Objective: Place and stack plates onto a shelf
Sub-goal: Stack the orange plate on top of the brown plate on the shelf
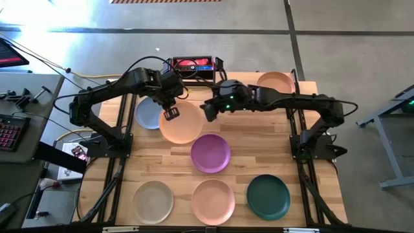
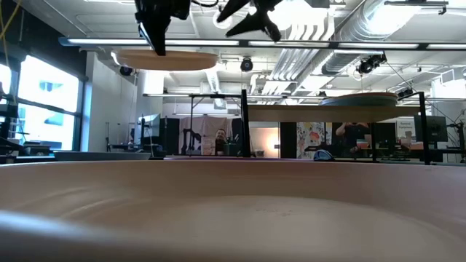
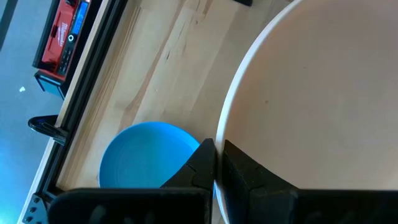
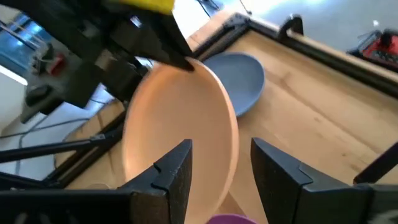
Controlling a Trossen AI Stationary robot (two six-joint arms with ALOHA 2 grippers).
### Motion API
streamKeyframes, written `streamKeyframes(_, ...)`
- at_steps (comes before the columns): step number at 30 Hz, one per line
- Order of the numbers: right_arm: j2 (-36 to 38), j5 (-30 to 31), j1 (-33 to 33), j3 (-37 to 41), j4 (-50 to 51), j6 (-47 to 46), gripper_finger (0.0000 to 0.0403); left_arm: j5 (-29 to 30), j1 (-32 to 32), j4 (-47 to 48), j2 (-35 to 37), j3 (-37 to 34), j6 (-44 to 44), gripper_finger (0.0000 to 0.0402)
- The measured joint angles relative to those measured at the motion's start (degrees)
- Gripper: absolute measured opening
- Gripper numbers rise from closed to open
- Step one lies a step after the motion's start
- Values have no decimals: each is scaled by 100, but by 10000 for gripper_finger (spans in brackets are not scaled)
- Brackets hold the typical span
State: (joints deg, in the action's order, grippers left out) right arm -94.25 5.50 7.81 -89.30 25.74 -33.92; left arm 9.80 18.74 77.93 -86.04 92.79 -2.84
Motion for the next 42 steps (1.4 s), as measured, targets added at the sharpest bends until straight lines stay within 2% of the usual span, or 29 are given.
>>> streamKeyframes(8,-265,-8,-52,0,52,-165,146,0,-2,-156,-4,0,-7,5)
streamKeyframes(27,-305,72,-74,4,641,-377,141,0,-2,-525,-4,-2,-207,5)
streamKeyframes(35,-305,97,-72,4,671,-534,96,-6,-2,-827,-3,-4,-183,5)
streamKeyframes(42,-303,146,-70,10,726,-806,15,-28,-4,-809,6,-4,-182,5)
